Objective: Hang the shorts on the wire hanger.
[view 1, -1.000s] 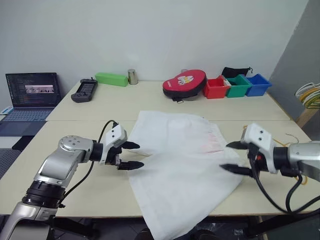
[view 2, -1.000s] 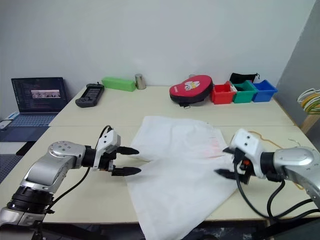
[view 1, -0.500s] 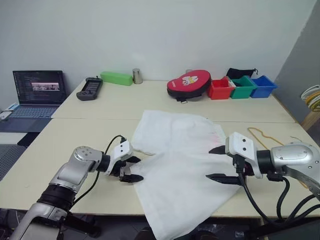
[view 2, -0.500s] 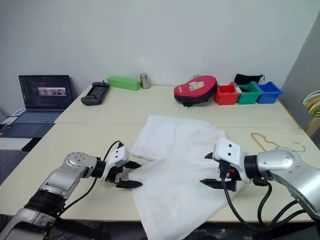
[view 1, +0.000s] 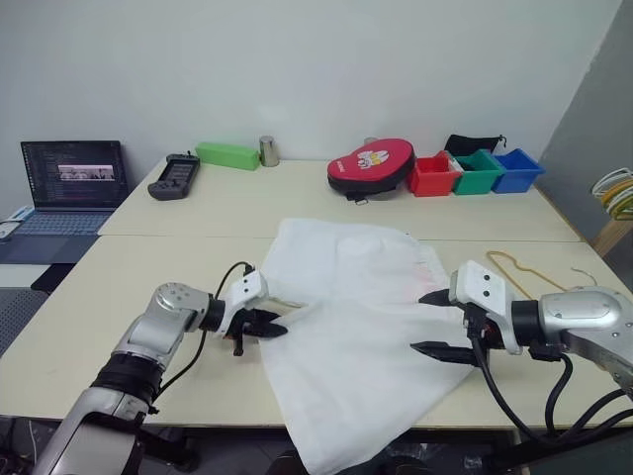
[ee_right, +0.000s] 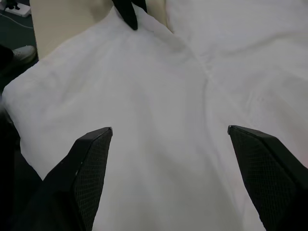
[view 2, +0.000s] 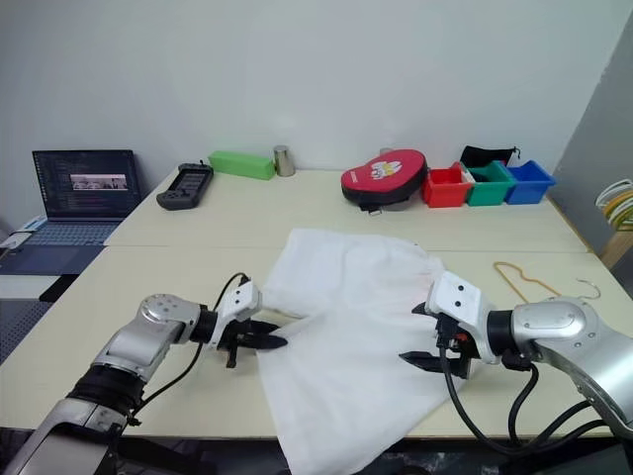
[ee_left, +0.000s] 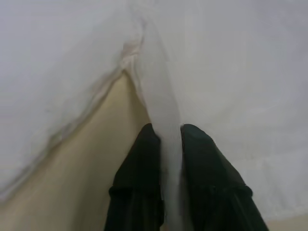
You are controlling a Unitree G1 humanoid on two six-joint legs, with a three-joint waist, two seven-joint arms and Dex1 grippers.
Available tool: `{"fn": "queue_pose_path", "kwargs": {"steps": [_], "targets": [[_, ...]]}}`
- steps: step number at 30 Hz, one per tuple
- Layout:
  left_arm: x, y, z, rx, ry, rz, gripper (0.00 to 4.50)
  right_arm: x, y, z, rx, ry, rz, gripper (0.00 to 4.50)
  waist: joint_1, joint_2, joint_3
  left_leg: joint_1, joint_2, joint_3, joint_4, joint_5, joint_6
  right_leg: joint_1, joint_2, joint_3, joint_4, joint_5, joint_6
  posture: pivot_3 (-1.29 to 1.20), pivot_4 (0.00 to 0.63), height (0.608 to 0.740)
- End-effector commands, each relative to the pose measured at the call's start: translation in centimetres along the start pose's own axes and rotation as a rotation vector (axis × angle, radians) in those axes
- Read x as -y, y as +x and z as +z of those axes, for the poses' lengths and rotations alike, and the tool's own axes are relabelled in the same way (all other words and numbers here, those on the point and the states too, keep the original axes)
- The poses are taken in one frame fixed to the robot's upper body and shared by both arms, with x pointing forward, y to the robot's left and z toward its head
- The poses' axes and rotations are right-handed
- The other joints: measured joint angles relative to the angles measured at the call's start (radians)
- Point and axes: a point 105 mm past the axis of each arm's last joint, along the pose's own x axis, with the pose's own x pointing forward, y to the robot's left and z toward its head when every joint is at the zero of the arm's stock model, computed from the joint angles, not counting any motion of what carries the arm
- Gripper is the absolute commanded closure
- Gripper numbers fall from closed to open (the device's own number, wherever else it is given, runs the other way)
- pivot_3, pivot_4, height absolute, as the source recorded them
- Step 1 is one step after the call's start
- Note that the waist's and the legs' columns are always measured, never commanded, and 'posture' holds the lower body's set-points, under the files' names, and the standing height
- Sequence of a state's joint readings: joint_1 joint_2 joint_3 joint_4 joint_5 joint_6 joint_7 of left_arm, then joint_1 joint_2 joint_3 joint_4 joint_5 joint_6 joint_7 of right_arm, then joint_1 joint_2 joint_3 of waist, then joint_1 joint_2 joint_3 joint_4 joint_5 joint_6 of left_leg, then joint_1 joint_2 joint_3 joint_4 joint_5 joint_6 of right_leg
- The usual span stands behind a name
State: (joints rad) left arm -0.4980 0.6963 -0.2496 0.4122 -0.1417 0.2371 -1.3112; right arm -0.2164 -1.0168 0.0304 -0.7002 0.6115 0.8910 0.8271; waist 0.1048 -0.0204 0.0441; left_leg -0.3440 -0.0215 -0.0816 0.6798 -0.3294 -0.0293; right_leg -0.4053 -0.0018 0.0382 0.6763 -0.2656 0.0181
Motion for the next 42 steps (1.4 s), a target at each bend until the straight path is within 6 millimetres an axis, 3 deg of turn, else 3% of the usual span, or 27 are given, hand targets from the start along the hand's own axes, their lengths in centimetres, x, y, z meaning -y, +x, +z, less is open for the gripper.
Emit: {"fn": "queue_pose_path", "kwargs": {"steps": [1,4,8,11,17,23,26,32,37,42], "targets": [[-1.6,-1.3,1.1,0.007,0.050,0.050,4.43,0.3,-0.6,0.6,0.015,-0.024,-0.030,0.42,-0.001,0.000,0.000,0.000,0.000,0.000,0.000,0.000,0.000,0.000,0.000,0.000,0.000,0.000,0.000,0.16,0.000,0.740],[-3.0,-1.5,1.1,-0.027,0.086,0.084,4.43,0.4,-0.5,0.6,0.015,-0.023,-0.033,0.42,-0.001,0.000,0.000,0.000,0.000,0.000,0.000,0.000,0.000,0.000,0.000,0.000,0.000,0.000,0.000,0.16,0.000,0.740],[-7.0,-1.2,1.4,-0.151,0.196,0.265,4.43,0.8,-0.5,0.5,0.014,-0.020,-0.041,0.42,0.001,-0.001,-0.001,0.000,-0.001,0.000,0.000,0.000,0.000,0.000,0.000,0.000,0.000,0.000,0.000,0.17,0.000,0.740],[-10.3,-1.2,2.9,-0.229,0.304,0.482,4.43,0.9,-0.3,0.4,0.013,-0.020,-0.044,0.42,0.004,-0.007,0.000,-0.001,-0.002,0.000,0.002,0.000,0.000,0.000,0.000,-0.001,0.000,0.000,0.001,0.16,0.000,0.740],[-13.0,-1.6,6.3,-0.253,0.472,0.713,4.43,1.0,-0.2,0.2,0.010,-0.016,-0.051,0.42,0.001,-0.012,0.001,-0.001,-0.002,0.001,0.001,0.000,0.000,0.000,-0.001,0.000,0.000,0.001,0.002,0.16,0.000,0.740],[-11.9,-0.1,6.3,-0.212,0.445,0.609,4.43,1.1,-0.2,0.1,0.008,-0.018,-0.060,0.42,0.001,-0.012,0.001,-0.001,-0.002,0.000,0.001,0.000,0.000,0.000,-0.001,-0.001,0.001,0.002,0.002,0.16,0.000,0.740],[-11.2,-0.1,5.1,-0.214,0.440,0.542,3.93,1.1,-0.1,0.0,0.008,-0.020,-0.059,0.42,0.002,-0.012,0.001,-0.001,-0.002,0.000,0.001,0.000,0.000,0.000,-0.001,-0.001,0.002,0.002,0.002,0.17,0.000,0.740],[-11.5,-2.8,4.1,-0.215,0.407,0.569,2.58,1.3,0.6,-0.2,0.013,-0.035,-0.035,0.42,0.003,-0.013,0.001,0.000,-0.002,0.000,0.002,0.000,0.000,0.000,-0.001,-0.001,0.003,0.002,0.001,0.23,0.000,0.740],[-10.9,-6.3,3.8,-0.206,0.415,0.518,1.31,1.7,1.2,-0.8,-0.011,-0.076,-0.015,0.42,0.010,-0.013,0.001,0.000,-0.002,0.000,0.002,0.000,0.000,0.000,-0.001,-0.003,0.004,0.002,0.001,0.27,0.000,0.740],[-7.7,-7.7,3.4,-0.118,0.369,0.354,1.31,2.8,1.3,-2.5,-0.091,-0.179,-0.007,0.42,0.028,-0.013,0.000,0.001,-0.002,0.001,0.001,0.000,0.000,0.000,-0.001,-0.003,0.004,0.002,0.001,0.31,0.000,0.740]]}}
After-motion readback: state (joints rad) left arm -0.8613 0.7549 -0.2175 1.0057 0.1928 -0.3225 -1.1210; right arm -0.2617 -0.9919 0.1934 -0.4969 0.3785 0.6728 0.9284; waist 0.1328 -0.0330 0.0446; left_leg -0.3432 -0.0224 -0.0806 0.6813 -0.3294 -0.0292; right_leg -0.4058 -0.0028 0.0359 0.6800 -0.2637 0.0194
